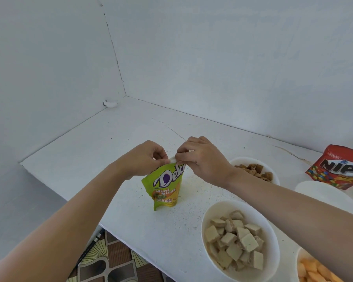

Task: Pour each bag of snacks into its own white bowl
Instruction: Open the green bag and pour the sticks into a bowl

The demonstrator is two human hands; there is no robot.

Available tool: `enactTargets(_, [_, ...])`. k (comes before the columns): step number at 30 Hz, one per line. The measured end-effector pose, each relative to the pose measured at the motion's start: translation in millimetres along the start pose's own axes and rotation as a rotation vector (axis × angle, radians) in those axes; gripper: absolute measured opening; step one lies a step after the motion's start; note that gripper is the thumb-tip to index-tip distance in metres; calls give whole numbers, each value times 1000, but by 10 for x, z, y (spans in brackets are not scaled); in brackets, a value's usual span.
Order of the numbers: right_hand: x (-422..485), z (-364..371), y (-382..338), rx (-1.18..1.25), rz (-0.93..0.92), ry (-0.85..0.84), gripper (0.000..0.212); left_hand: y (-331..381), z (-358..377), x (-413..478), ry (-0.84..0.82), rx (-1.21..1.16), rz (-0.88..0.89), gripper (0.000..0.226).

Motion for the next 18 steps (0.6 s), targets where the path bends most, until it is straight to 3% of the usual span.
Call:
enactTargets(6, [-30,6,-67,199,81,75,7,-8,-15,-77,-84,-209,-6,19])
enactTargets(13, [-104,64,-201,355,51,128,9,-95,116,-178,-109,-476,15,22])
enactTargets(18, [-93,63,-298,403,62,139,5,-116,182,-176,-39,-682,35,17])
Point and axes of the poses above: each hand's wrist, its own x-axis towards the middle knuckle, its own z-axis out of the palm, y = z × x, the point moved 3 cm from there along x, towards the middle knuckle, and after that the axes turned 13 degrees about -y, right-handed, at the moved point
